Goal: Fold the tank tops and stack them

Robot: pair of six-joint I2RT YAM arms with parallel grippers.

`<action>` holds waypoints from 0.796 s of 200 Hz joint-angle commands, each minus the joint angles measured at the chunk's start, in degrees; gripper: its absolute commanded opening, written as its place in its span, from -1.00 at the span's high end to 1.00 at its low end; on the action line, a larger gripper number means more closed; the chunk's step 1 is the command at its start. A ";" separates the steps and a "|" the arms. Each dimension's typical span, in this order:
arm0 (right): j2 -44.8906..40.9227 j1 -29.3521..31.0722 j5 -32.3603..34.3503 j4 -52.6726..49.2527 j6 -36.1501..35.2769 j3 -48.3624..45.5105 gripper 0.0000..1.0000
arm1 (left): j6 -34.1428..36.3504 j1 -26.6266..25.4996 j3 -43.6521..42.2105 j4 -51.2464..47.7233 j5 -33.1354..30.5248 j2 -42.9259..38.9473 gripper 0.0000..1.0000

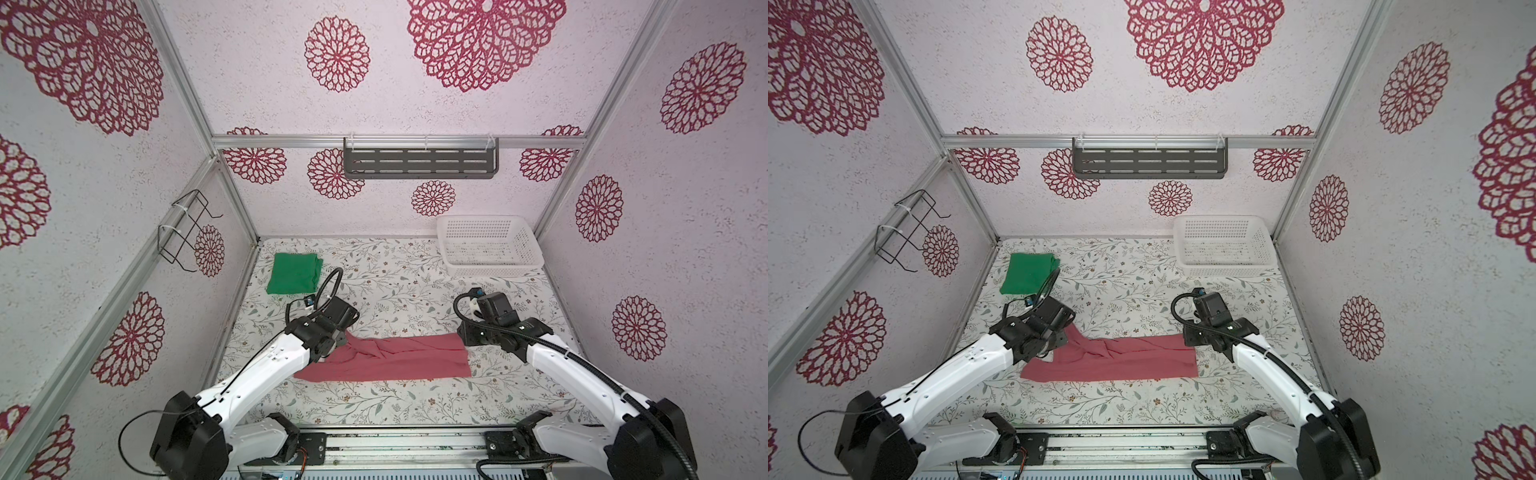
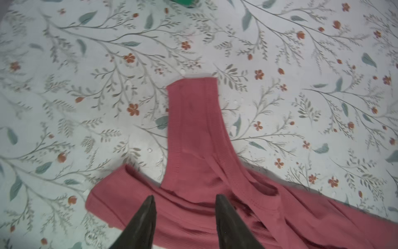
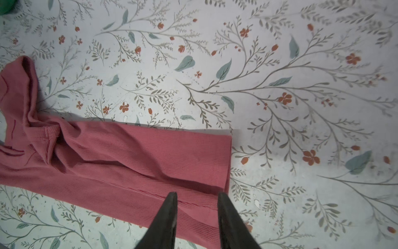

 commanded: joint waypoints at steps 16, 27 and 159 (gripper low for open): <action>4.28 0.82 2.32 -2.24 5.12 2.59 0.47 | 8.78 -2.40 10.01 8.92 10.64 14.34 0.11; 5.24 0.81 2.85 -3.11 5.13 3.10 0.49 | 9.85 -2.83 12.35 10.34 12.72 18.40 0.11; 1.59 3.88 -3.46 -1.22 11.85 -9.56 0.58 | 4.01 -6.13 -0.45 7.38 14.21 14.76 0.18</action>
